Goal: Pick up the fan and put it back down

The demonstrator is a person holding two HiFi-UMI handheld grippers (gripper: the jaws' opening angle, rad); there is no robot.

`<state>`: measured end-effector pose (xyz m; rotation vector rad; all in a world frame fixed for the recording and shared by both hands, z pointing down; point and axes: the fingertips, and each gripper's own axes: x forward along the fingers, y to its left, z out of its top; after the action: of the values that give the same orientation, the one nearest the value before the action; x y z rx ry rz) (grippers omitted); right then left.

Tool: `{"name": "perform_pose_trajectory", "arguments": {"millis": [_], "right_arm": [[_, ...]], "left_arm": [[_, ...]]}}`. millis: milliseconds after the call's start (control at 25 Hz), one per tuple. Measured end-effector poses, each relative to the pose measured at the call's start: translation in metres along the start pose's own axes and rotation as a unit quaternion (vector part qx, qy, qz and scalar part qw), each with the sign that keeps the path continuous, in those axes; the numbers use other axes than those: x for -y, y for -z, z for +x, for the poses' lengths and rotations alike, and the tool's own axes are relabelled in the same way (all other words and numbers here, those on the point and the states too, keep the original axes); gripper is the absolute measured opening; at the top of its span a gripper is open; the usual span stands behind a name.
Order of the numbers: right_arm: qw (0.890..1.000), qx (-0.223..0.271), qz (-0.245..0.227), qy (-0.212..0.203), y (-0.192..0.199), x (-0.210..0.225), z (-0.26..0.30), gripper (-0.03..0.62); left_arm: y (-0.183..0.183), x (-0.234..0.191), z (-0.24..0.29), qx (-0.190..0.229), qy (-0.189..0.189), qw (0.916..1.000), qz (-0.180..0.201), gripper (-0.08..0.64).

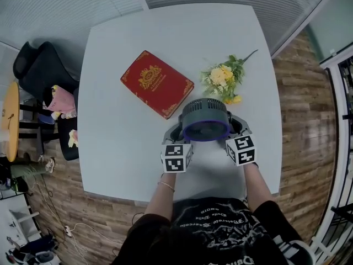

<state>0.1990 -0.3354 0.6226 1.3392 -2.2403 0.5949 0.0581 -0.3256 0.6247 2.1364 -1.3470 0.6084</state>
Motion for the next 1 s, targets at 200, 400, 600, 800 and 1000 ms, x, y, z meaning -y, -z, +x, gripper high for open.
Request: {"name": "perform_pose_trajectory", "arguments": {"millis": [200,400,600,800,1000], "right_arm": [[1.000,0.000,0.011,-0.007,-0.005,-0.005,-0.011,0.109],[1.000,0.003,0.007,-0.003,-0.011,-0.012,-0.030,0.109],[1.000,0.005,0.006,0.009,-0.012,-0.019,-0.053,0.107],[0.999,0.012,0.035,0.009,-0.015,-0.029,-0.077,0.104],[0.999,0.018,0.031,0.006,-0.018,-0.041,-0.100,0.107]], "left_arm": [[-0.006,0.006,-0.014,-0.001,0.024,0.9997,-0.005,0.052],[-0.011,0.014,-0.033,0.006,0.015,0.9999,-0.001,0.052],[-0.015,0.025,-0.053,0.014,0.012,0.9998,0.002,0.049],[-0.017,0.034,-0.076,0.021,0.006,0.9998,0.001,0.047],[-0.018,0.042,-0.101,0.026,-0.006,0.9996,-0.008,0.041]]}}
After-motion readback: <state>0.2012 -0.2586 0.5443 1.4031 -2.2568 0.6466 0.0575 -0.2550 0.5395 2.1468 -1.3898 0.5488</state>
